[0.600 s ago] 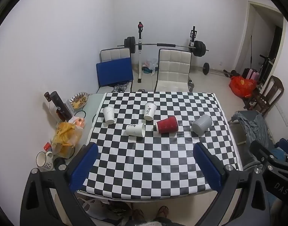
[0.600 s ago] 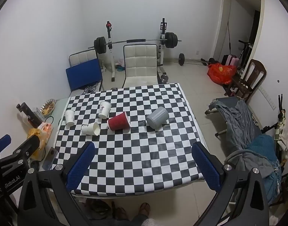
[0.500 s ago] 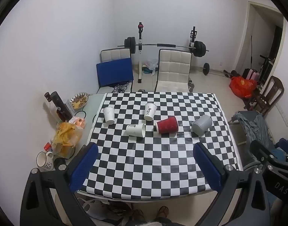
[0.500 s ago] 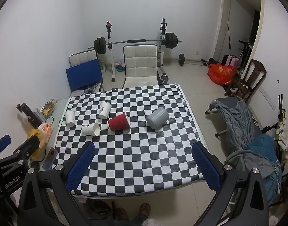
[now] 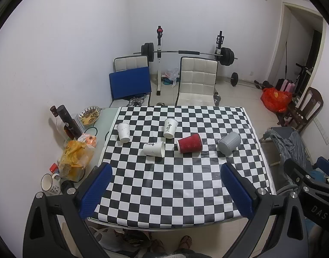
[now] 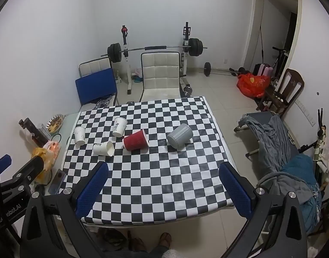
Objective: Flip cup upright
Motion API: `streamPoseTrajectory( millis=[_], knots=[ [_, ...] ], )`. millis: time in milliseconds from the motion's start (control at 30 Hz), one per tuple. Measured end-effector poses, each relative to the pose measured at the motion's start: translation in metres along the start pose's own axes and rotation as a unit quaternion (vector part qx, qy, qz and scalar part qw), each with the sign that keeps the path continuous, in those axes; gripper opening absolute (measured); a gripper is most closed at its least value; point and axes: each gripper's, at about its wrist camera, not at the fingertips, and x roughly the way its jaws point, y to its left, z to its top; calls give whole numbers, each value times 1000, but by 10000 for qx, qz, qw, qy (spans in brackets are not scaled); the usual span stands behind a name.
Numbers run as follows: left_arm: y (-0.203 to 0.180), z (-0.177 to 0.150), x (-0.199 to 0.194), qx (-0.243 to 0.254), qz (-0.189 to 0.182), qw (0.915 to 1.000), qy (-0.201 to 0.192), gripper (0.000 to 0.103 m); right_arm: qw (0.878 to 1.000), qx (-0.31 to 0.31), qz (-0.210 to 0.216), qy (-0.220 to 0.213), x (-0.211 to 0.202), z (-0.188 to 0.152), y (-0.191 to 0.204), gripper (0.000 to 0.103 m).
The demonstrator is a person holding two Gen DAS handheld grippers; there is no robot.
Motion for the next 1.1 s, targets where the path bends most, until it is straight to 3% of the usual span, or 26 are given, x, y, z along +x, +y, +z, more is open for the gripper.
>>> streamPoseTrajectory(
  millis=[1100],
  knots=[
    [-4,14,-13,-15,-74,10000,-29,103,10000,-13,-24,-87,-11,13,-2,103]
  ],
)
